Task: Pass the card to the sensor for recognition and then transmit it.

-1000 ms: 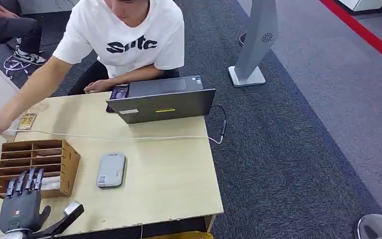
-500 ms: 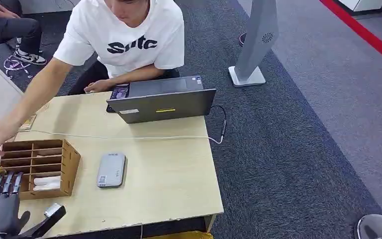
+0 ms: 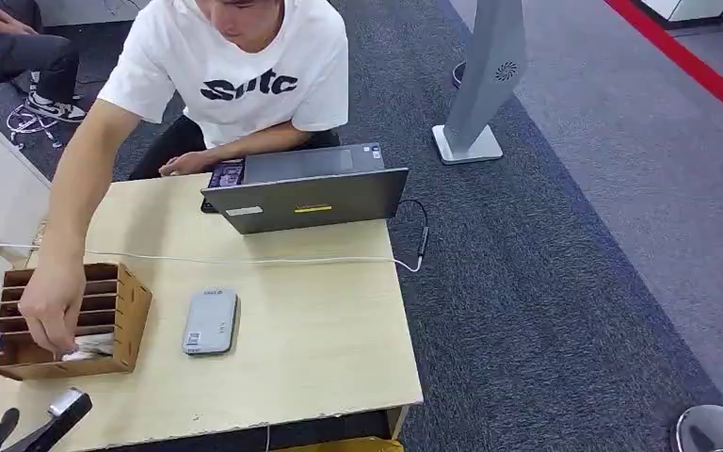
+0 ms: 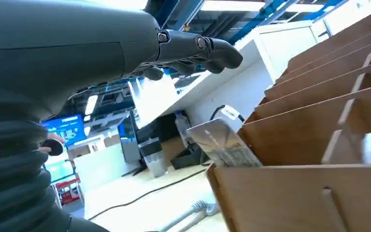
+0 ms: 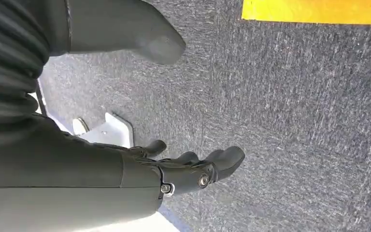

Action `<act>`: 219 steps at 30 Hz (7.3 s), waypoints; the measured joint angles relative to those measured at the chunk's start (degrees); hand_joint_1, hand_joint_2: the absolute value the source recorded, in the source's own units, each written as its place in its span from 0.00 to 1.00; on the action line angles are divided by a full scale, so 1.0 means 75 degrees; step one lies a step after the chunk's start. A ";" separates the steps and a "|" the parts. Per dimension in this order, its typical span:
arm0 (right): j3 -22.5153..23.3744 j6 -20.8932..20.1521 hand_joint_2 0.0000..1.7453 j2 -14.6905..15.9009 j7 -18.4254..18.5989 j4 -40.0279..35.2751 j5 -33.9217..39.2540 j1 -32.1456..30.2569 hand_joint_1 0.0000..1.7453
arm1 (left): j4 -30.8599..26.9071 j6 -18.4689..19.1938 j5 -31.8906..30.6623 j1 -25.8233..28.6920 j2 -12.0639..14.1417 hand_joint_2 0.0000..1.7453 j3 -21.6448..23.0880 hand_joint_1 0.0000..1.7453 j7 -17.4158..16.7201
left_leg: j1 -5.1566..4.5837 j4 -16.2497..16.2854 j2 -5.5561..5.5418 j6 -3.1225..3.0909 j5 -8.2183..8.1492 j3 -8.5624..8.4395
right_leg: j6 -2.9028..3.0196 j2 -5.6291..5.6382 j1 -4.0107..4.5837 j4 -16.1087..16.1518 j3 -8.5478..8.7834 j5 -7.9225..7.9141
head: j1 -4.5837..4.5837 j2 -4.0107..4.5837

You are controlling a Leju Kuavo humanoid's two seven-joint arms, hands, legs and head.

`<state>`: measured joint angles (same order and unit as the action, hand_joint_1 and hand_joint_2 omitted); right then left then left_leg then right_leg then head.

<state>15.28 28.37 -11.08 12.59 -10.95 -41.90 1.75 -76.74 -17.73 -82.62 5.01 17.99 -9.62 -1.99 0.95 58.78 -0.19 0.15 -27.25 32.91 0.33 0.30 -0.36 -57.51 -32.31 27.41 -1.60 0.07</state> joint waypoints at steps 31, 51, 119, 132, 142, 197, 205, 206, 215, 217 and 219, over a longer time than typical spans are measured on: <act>0.0341 -0.0090 1.00 0.0023 0.0047 -0.0017 -0.0475 -0.0001 0.00 | 0.0763 -0.0012 -0.0039 -0.0582 -0.0099 1.00 0.0079 0.00 -0.0181 | 0.0001 0.0001 -0.0001 0.0003 0.0003 0.0002 | 0.0000 -0.0004 0.0000 0.0000 -0.0005 -0.0002 | 0.0003 0.0000; 0.0434 -0.0204 1.00 0.0024 0.0038 -0.0020 -0.0816 0.0006 0.00 | 0.1988 0.0149 0.0644 -0.1993 0.0105 1.00 0.0079 0.00 0.0312 | 0.0001 0.0001 0.0001 0.0010 0.0013 0.0002 | 0.0006 0.0002 0.0000 -0.0001 -0.0006 -0.0007 | 0.0006 0.0000; 0.1349 -0.0335 1.00 0.0023 0.0035 -0.0085 -0.1486 0.0018 0.00 | 0.0178 0.2471 0.2562 -0.1191 0.1466 1.00 0.1084 0.00 0.0827 | 0.0003 0.0000 0.0009 0.0011 0.0014 0.0003 | 0.0005 0.0007 0.0001 -0.0001 -0.0007 -0.0009 | 0.0003 0.0000; 0.1510 -0.0367 1.00 0.0023 0.0009 -0.0085 -0.1553 0.0020 0.00 | 0.0029 0.2705 0.2675 -0.1018 0.1652 1.00 0.1084 0.01 0.0822 | 0.0002 0.0000 0.0009 0.0011 0.0014 0.0003 | 0.0005 0.0006 0.0001 -0.0001 -0.0007 -0.0009 | 0.0003 0.0000; 0.1591 -0.0458 1.00 0.0023 -0.0029 -0.0087 -0.1614 0.0026 0.00 | 0.0029 0.2707 0.2652 -0.1002 0.1652 1.00 0.1128 0.05 0.0860 | 0.0003 0.0000 0.0010 0.0011 0.0014 0.0002 | 0.0005 0.0007 0.0001 -0.0001 -0.0007 -0.0009 | 0.0000 0.0000; 0.2087 -0.0478 1.00 0.0015 -0.0125 -0.0134 -0.1912 0.0038 0.00 | 0.0286 0.1833 0.2069 -0.1589 0.1457 1.00 0.1405 1.00 0.0542 | 0.0004 0.0000 0.0016 0.0012 0.0015 0.0000 | 0.0012 0.0015 0.0002 -0.0002 -0.0011 -0.0015 | 0.0003 0.0000; 0.2104 -0.0466 1.00 0.0006 -0.0125 -0.0137 -0.1923 0.0038 0.00 | 0.0265 0.1749 0.2066 -0.1635 0.1451 1.00 0.1405 1.00 0.0530 | 0.0004 0.0000 0.0015 0.0012 0.0015 0.0000 | 0.0012 0.0015 0.0002 -0.0002 -0.0014 -0.0014 | 0.0003 0.0000; 0.2107 -0.0458 1.00 0.0006 -0.0125 -0.0137 -0.1935 0.0037 0.00 | 0.0231 0.1636 0.2055 -0.1650 0.1451 1.00 0.1402 1.00 0.0501 | 0.0004 0.0000 0.0016 0.0015 0.0017 0.0000 | 0.0012 0.0015 0.0002 -0.0002 -0.0016 -0.0014 | 0.0003 0.0000; 0.2221 -0.0452 1.00 0.0000 -0.0148 -0.0137 -0.2270 0.0039 0.00 | -0.0769 0.0507 0.1868 -0.2835 0.1259 1.00 0.1131 1.00 0.0163 | 0.0005 0.0002 0.0002 0.0022 0.0028 0.0006 | 0.0014 0.0004 0.0003 -0.0002 -0.0013 -0.0030 | 0.0000 0.0000; 0.2226 -0.0455 1.00 0.0000 -0.0178 -0.0140 -0.2340 0.0038 0.00 | -0.0883 0.0475 0.1787 -0.3154 0.1210 1.00 0.1096 1.00 0.0119 | 0.0005 0.0002 0.0003 0.0024 0.0029 0.0005 | 0.0018 0.0005 0.0003 -0.0002 -0.0014 -0.0033 | 0.0000 0.0000; 0.2229 -0.0455 1.00 0.0000 -0.0184 -0.0140 -0.2410 0.0040 0.00 | -0.0912 0.0493 0.1716 -0.3418 0.1177 1.00 0.1087 1.00 0.0099 | 0.0006 0.0002 0.0003 0.0025 0.0030 0.0004 | 0.0020 0.0005 0.0004 -0.0002 -0.0016 -0.0034 | 0.0000 0.0000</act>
<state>32.00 24.96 -11.08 11.21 -12.00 -59.98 2.05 -83.58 -14.03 -69.75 -20.62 26.82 -1.46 -1.25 0.99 58.79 -0.17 0.34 -27.02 32.94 0.47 0.34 -0.33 -57.52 -32.44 27.16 -1.59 0.07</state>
